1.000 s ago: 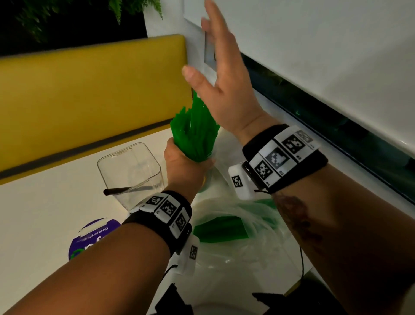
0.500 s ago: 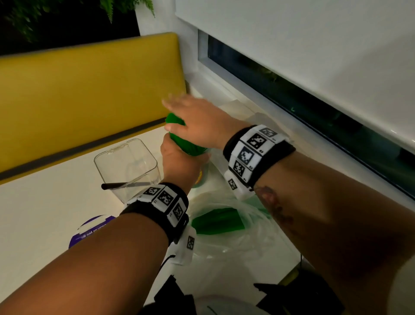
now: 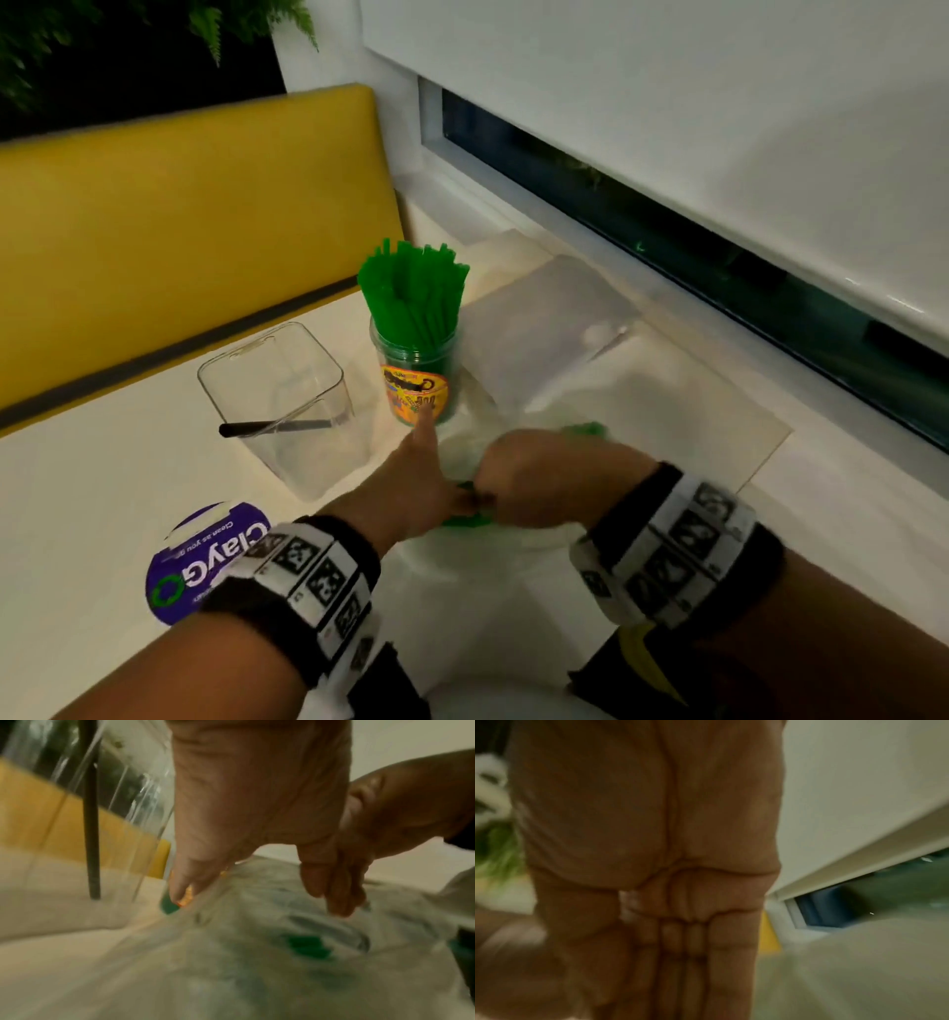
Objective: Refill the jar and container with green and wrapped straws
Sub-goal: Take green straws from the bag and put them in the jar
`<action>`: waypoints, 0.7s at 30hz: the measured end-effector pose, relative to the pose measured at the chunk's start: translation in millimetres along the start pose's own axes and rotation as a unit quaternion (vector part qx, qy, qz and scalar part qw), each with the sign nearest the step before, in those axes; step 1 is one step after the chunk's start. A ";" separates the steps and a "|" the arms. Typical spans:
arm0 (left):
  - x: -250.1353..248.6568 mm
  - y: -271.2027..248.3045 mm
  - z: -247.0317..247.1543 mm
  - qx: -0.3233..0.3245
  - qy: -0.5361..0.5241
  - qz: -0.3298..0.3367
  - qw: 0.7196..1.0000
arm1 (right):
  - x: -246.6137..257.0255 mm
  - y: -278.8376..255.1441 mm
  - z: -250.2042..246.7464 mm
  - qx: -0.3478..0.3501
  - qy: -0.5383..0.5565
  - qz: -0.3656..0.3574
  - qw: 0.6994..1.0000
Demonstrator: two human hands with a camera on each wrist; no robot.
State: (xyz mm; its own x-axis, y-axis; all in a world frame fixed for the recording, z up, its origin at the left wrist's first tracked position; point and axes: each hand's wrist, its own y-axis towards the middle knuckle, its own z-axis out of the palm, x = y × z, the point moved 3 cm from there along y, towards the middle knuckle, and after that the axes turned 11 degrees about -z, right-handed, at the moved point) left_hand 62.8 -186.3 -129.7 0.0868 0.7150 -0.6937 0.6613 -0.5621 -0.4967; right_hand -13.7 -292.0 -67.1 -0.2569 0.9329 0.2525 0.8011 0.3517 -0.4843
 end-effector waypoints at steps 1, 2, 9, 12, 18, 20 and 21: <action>6.8 4.4 3.5 -0.001 0.045 -0.003 0.999 | -2.1 9.1 20.4 -0.014 -0.011 0.027 0.999; 12.9 8.2 6.3 -0.017 0.089 -0.008 0.996 | -5.4 18.1 37.6 -0.040 -0.021 0.045 0.998; 24.9 29.0 8.1 -0.058 0.151 -0.071 0.984 | -18.9 35.4 86.1 -0.176 -0.075 0.073 0.979; 28.7 32.9 8.7 -0.053 0.117 -0.095 0.987 | -20.8 38.9 88.9 -0.176 -0.064 0.068 0.980; 30.0 30.6 9.3 -0.045 0.037 -0.125 0.990 | -18.0 30.0 73.2 -0.195 -0.029 0.021 0.980; 29.0 29.8 8.2 -0.047 0.028 -0.138 0.989 | -21.9 24.2 74.5 -0.188 -0.028 0.022 0.982; 28.6 29.9 7.5 -0.048 0.031 -0.142 0.988 | -24.8 22.1 75.5 -0.190 -0.020 0.022 0.981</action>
State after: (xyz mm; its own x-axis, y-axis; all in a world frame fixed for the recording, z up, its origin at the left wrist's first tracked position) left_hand 79.5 -185.7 -168.3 -0.0686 0.8640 -0.4988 0.7336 -0.2952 -0.6121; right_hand -30.4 -301.5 -147.3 -0.2319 0.9515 0.2023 0.9537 0.2633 -0.1451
